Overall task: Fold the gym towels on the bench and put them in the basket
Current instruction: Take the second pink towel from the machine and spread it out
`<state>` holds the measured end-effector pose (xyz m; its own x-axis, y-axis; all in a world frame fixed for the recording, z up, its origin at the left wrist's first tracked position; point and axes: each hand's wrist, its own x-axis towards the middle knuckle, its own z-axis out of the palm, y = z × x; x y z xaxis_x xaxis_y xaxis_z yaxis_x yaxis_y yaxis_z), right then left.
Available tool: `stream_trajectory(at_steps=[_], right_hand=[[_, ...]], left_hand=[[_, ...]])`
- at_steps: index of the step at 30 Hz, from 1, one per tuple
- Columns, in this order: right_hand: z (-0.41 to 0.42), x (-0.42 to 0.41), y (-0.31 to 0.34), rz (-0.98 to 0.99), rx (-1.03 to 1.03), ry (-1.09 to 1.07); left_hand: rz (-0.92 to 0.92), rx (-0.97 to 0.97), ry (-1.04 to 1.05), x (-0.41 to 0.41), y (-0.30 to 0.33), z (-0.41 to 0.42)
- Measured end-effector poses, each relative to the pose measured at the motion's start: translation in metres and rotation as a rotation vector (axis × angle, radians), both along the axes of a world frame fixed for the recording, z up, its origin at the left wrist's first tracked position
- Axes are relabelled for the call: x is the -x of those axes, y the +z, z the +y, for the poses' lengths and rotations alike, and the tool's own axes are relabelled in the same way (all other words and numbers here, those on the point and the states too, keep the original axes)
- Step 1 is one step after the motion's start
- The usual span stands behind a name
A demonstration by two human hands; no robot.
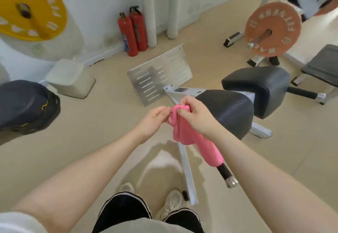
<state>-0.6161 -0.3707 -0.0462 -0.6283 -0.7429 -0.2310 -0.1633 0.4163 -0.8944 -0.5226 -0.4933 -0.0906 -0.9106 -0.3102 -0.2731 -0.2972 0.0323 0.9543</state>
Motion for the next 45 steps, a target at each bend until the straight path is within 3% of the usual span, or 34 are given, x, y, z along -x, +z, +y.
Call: stream_trajectory(at_steps=[7,12,17,22,27,32,35,39,45], right_hand=[[-0.149,-0.086,0.018,0.012,0.067,0.319],[-0.257,-0.189,0.023,0.070,0.074,0.620],[-0.366,-0.292,0.024,0.396,0.050,0.765],[-0.446,-0.376,0.016,0.391,0.095,0.881],[-0.527,-0.420,0.014,0.474,0.025,1.047],[-0.629,-0.455,0.015,0.394,-0.020,1.157],[-0.708,-0.471,0.015,0.496,-0.028,1.224],[-0.817,-0.485,0.012,0.440,-0.018,1.177],[-0.922,-0.490,0.011,0.490,-0.137,1.236]], left_hand=[[0.028,0.040,0.398,-0.129,0.024,-0.109],[0.009,0.133,0.565,-0.244,0.031,-0.191],[0.030,0.178,0.824,-0.361,0.047,-0.272],[-0.005,0.213,0.957,-0.445,0.054,-0.337],[-0.035,0.270,0.968,-0.497,0.054,-0.414],[-0.022,0.292,0.967,-0.531,0.044,-0.512],[-0.018,0.257,0.964,-0.545,0.043,-0.588],[-0.133,0.215,0.971,-0.562,0.057,-0.687],[-0.283,0.419,0.753,-0.594,0.047,-0.792]])
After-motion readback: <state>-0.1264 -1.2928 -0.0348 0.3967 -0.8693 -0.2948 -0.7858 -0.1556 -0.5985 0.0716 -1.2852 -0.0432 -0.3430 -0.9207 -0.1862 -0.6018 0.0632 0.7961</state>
